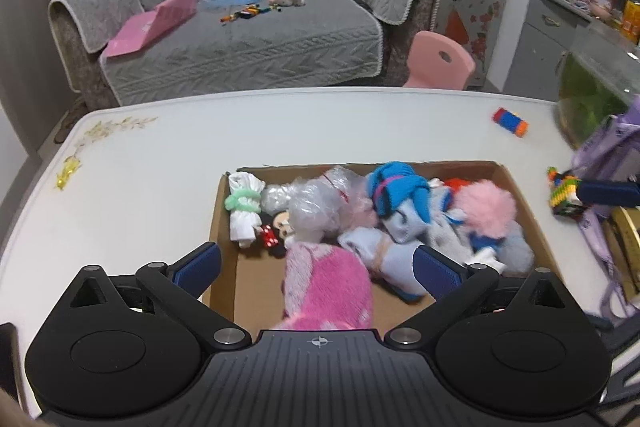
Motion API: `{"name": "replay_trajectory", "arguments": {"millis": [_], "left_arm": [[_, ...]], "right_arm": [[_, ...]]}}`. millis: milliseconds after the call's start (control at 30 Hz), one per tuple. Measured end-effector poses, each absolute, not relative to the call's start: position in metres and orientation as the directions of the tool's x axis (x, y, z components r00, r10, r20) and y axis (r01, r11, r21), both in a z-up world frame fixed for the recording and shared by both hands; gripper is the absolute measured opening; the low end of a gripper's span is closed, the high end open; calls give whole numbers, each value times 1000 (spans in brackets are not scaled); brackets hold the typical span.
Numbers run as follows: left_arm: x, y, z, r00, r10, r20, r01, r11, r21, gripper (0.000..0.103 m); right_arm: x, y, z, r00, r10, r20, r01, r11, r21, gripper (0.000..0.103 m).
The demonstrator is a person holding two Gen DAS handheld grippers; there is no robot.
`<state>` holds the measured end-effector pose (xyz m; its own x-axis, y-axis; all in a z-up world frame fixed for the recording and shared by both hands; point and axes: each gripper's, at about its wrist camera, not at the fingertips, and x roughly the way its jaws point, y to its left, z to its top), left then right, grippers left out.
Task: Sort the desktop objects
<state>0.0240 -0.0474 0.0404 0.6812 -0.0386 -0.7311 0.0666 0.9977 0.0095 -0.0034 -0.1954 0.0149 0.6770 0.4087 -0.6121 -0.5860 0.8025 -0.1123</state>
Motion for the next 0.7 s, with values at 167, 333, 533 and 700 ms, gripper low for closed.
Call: {"name": "replay_trajectory", "arguments": {"millis": [167, 333, 533, 700], "left_arm": [[-1, -52, 51, 694, -45, -719, 85, 996, 20, 103], [-23, -58, 56, 710, -33, -704, 93, 995, 46, 103], [-40, -65, 60, 723, -73, -687, 141, 989, 43, 103], [-50, -58, 64, 728, -183, -661, 188, 980, -64, 103]], "right_arm": [[-19, -199, 26, 690, 402, -602, -585, 800, -135, 102], [-39, -207, 33, 704, 416, -576, -583, 802, -132, 102], [-54, -214, 34, 719, 418, -555, -572, 809, -132, 102], [-63, -217, 35, 728, 425, -539, -565, 816, -121, 102]]}}
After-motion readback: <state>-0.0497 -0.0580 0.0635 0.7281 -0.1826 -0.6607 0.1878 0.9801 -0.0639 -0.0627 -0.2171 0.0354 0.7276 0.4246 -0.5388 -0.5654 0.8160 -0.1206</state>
